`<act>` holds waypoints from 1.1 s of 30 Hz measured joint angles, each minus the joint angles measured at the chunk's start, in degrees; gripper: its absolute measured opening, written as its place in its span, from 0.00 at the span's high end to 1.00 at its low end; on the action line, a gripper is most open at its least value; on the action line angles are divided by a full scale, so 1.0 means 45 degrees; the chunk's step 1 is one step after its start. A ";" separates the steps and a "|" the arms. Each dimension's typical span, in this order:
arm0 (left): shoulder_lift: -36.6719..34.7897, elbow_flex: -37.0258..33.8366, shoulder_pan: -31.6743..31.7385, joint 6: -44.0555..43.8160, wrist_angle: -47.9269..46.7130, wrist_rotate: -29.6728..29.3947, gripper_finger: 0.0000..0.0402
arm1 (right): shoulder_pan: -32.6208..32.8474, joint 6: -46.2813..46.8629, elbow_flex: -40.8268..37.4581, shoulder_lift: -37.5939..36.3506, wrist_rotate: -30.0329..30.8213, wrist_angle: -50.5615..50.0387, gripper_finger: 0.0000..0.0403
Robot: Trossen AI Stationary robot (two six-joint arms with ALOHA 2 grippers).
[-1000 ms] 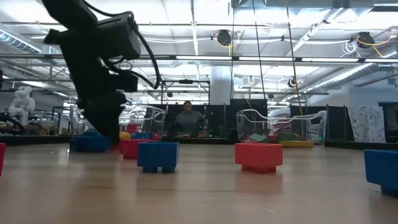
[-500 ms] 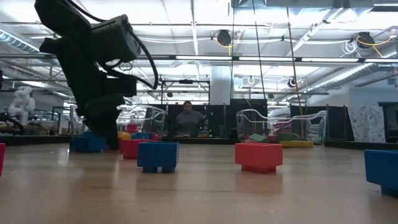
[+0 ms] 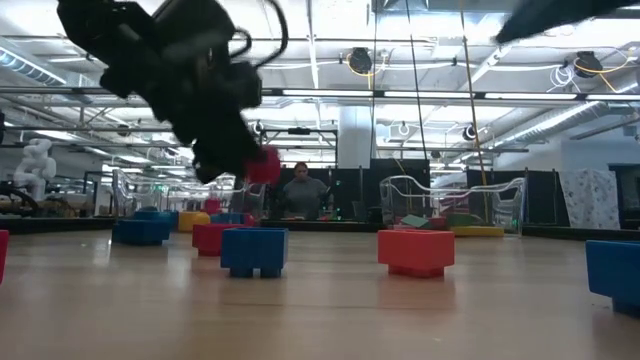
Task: Sort blocks by size
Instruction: Put the 4 stud red game piece into the bottom transparent bin
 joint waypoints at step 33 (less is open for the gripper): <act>0.2224 0.3067 -0.0690 0.1379 0.0934 0.2831 0.64 | -0.4748 -1.2550 0.0005 0.2890 -0.4310 0.8187 0.50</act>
